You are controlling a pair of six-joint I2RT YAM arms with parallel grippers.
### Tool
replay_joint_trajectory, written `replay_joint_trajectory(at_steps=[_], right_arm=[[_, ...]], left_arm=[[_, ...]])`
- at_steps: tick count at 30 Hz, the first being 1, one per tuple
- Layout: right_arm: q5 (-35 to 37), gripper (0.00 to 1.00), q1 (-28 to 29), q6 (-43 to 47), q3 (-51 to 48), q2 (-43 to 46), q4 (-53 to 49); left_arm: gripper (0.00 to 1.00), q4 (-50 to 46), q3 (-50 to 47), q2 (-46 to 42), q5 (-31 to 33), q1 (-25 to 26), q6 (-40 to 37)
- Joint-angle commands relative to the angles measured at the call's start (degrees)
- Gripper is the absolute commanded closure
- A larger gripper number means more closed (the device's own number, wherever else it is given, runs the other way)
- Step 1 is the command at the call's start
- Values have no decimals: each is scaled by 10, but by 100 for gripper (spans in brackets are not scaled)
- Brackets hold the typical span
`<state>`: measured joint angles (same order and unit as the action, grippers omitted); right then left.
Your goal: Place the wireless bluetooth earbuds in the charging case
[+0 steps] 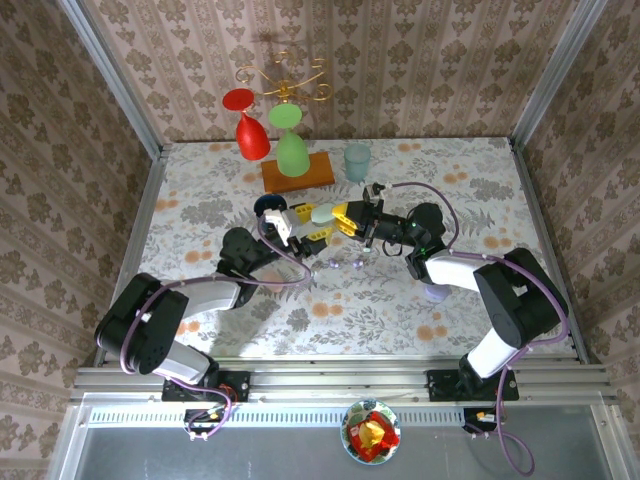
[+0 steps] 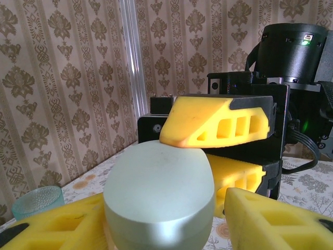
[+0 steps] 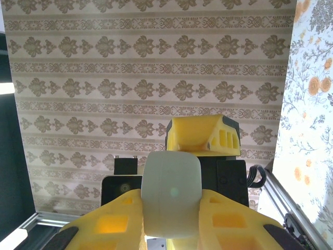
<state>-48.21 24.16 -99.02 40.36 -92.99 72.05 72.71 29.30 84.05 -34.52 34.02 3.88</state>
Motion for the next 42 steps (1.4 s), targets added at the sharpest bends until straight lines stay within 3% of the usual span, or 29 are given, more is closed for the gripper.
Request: replay_joint_trajectory(at_steps=[1,13,33,39,42], right_arm=[[0,78,4,7,12,-5,25],[0,78,4,7,9,-1,25],[3,78,4,10,5,-13,25],[3,78,4,7,8,-11,25],[4,78,4,7,10,-9,25]], left_arm=[[45,19,16,6,-13,-2,12],[49,19,19,13,-13,-1,16],[47,19,22,7,-13,0,31],[57,19,21,13,-18,0,25],[47,19,20,14,-16,0,22]])
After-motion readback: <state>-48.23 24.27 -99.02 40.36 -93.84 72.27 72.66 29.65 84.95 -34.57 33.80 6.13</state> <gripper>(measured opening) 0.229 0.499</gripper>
